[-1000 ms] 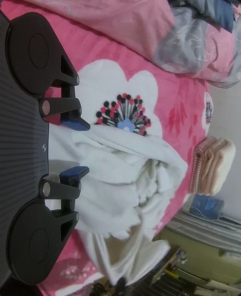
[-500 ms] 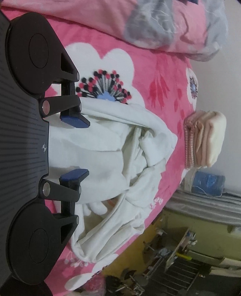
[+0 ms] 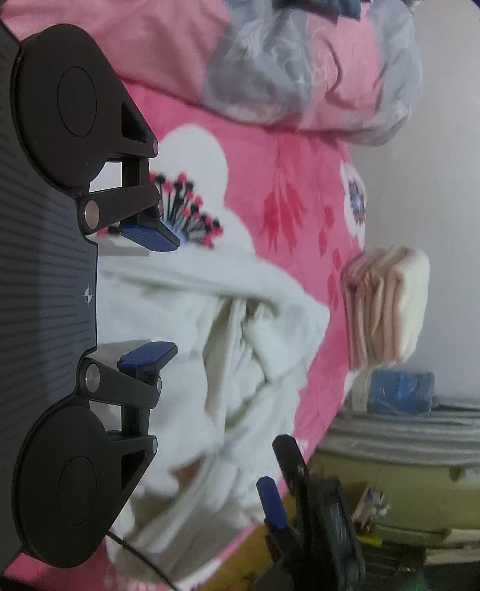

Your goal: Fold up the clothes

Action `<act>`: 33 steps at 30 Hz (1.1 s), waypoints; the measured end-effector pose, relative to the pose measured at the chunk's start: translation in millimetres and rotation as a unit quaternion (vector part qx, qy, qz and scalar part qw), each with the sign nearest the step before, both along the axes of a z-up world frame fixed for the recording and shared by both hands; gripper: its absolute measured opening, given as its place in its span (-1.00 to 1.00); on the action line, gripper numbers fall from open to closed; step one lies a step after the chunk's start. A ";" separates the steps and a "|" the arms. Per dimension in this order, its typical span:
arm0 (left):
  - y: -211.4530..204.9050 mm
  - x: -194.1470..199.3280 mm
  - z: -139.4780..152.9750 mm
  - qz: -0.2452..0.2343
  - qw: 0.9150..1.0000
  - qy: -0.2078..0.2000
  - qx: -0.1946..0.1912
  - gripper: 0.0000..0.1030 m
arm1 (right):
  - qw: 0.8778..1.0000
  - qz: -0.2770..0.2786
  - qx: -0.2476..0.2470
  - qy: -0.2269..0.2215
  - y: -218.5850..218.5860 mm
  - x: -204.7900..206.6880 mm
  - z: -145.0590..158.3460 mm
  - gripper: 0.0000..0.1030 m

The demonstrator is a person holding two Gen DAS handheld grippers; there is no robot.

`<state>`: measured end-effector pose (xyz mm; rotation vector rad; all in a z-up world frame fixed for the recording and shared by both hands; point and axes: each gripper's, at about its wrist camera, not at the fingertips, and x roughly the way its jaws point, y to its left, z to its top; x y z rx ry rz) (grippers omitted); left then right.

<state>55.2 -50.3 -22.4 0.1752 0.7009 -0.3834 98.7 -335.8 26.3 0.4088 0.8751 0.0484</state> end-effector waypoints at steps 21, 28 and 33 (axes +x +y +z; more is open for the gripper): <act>34.2 20.2 -37.6 0.032 0.996 0.059 -0.062 -0.07 | 0.967 0.116 -0.114 -0.196 77.2 81.7 115.3 -0.89; 42.2 20.0 -38.5 0.042 0.993 0.065 -0.089 -0.07 | 0.932 0.220 -0.076 -0.277 183.0 142.9 188.2 -0.90; 48.6 19.7 -39.1 0.046 0.991 0.071 -0.105 -0.07 | 0.903 0.285 -0.032 -0.320 249.4 156.1 221.7 -0.90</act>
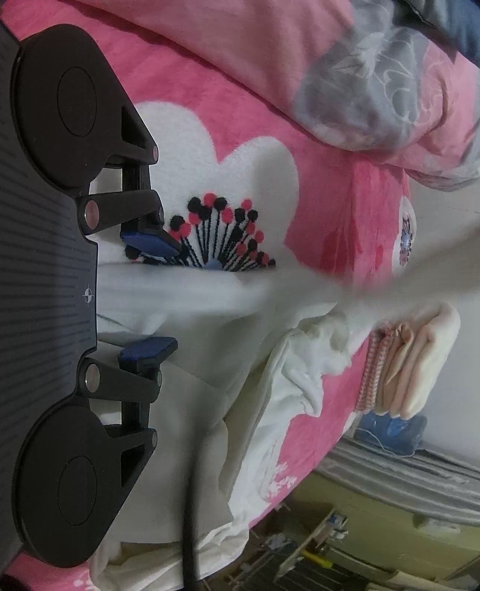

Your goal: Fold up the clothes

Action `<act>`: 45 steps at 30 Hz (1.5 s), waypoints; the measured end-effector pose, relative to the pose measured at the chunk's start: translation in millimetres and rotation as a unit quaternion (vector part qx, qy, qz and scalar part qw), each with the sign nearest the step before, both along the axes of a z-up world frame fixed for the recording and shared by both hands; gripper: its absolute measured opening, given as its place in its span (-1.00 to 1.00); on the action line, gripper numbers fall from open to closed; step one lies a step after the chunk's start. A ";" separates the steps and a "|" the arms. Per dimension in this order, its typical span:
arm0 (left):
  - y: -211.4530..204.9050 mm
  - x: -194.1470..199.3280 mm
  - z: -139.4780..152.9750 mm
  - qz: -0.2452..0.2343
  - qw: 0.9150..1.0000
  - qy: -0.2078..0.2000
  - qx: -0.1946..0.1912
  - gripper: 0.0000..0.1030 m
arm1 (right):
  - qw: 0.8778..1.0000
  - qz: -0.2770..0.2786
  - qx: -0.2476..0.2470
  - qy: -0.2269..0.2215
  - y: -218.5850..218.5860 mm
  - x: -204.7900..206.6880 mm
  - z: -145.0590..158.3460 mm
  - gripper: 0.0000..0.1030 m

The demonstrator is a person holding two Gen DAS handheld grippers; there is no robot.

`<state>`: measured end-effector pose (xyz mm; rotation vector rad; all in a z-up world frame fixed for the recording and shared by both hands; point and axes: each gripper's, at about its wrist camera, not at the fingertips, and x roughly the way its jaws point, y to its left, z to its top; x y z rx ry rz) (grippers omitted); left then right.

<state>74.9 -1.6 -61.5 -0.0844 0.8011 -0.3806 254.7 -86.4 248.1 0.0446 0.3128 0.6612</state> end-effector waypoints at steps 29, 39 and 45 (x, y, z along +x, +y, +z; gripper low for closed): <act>30.9 -15.0 23.4 0.028 0.998 0.000 -0.053 0.15 | 0.972 -0.201 0.028 0.115 -203.9 -56.3 -52.9 0.17; 15.1 -10.0 19.2 0.033 0.999 0.010 -0.008 0.16 | 0.956 -0.202 -0.047 0.208 -248.1 -120.4 -115.1 0.27; 7.9 -10.9 6.0 0.035 0.999 0.028 0.023 0.16 | 0.940 -0.116 -0.215 0.237 -150.2 -123.7 -195.8 0.40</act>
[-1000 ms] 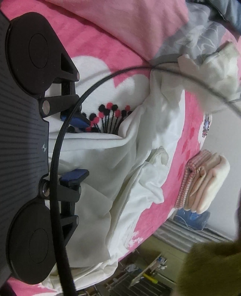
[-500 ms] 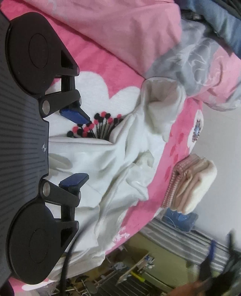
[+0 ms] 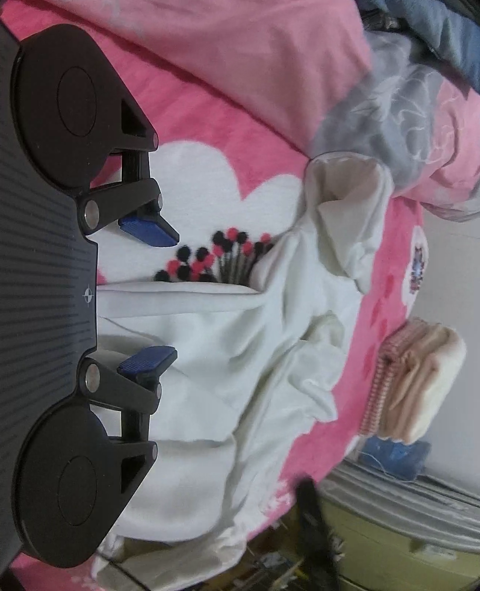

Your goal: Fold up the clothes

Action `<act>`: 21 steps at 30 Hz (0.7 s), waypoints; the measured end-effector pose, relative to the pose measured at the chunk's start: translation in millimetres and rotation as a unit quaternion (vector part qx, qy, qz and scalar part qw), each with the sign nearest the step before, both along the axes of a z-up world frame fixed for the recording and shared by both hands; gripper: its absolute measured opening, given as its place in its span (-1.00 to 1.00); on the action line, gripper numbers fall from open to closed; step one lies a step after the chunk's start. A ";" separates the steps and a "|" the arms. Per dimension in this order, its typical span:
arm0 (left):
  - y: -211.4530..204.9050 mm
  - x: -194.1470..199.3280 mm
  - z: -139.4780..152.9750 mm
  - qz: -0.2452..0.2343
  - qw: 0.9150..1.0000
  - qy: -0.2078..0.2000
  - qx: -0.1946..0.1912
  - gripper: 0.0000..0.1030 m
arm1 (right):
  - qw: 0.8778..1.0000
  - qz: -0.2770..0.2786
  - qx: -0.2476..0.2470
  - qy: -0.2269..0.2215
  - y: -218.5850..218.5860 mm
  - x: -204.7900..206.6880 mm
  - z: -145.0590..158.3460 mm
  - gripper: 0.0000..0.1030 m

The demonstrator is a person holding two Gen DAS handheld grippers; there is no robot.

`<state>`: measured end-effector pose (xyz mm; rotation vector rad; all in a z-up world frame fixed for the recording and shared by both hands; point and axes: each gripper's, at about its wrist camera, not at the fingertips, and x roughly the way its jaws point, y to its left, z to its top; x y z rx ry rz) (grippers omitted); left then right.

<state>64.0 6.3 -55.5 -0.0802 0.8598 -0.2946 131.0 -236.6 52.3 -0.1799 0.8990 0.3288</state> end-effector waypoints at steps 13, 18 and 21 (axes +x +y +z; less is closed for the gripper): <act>-5.4 -1.7 -5.3 -0.001 1.000 0.000 0.020 0.16 | 0.998 0.051 -0.007 0.022 39.9 6.5 -52.1 -0.77; -6.4 -1.0 -5.1 -0.002 1.000 0.000 0.022 0.16 | 0.998 -0.032 0.051 -0.013 -3.6 -5.2 -29.7 -0.93; -6.5 -1.0 -3.7 0.000 1.000 0.002 0.023 0.16 | 0.993 -0.085 0.067 -0.049 -33.1 -20.9 -9.8 -0.93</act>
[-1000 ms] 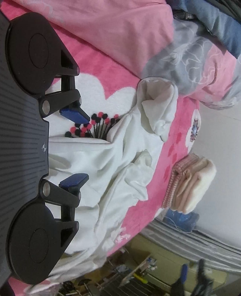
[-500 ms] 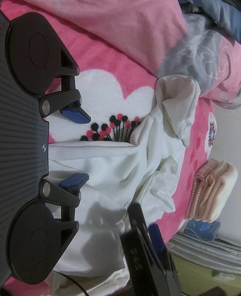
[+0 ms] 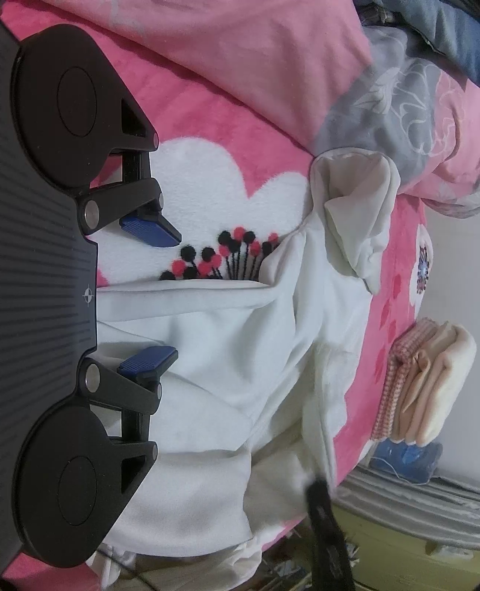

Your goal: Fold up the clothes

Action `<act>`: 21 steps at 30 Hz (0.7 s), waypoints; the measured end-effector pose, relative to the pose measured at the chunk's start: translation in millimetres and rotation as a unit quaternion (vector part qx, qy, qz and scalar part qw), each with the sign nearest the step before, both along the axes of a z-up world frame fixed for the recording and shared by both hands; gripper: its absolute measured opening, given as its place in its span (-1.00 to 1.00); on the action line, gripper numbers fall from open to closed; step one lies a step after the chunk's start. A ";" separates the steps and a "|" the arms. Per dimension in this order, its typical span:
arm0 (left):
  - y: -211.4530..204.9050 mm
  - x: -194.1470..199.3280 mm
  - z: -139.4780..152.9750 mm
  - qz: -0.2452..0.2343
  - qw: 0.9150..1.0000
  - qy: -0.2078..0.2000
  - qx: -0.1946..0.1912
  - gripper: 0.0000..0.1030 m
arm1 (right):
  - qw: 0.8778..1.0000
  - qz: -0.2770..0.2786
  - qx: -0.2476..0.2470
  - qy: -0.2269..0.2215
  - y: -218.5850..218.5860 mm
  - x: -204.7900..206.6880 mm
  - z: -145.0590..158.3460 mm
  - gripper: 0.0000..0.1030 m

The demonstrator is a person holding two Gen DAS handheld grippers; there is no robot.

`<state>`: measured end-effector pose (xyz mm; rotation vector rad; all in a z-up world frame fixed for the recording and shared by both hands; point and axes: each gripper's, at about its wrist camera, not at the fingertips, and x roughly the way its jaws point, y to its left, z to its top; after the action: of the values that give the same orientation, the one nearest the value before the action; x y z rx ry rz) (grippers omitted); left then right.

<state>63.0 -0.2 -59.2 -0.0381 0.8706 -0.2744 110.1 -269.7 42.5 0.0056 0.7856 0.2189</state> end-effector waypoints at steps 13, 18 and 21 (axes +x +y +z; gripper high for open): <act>2.6 -6.5 8.1 0.013 1.000 0.005 0.007 0.16 | 0.961 -0.217 0.024 -0.170 -132.2 -151.8 121.4 -0.94; 1.3 -11.5 13.7 0.013 1.000 -0.002 0.013 0.16 | 0.947 -0.267 0.011 -0.181 -158.6 -209.8 133.7 -0.94; -1.4 -14.8 18.9 0.012 1.000 -0.007 0.017 0.16 | 0.964 -0.236 -0.002 -0.124 -161.2 -217.0 115.4 -0.93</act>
<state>48.2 -1.6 -40.3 -0.0150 0.8604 -0.2383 -106.9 -430.9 157.9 0.1583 0.5158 -0.2321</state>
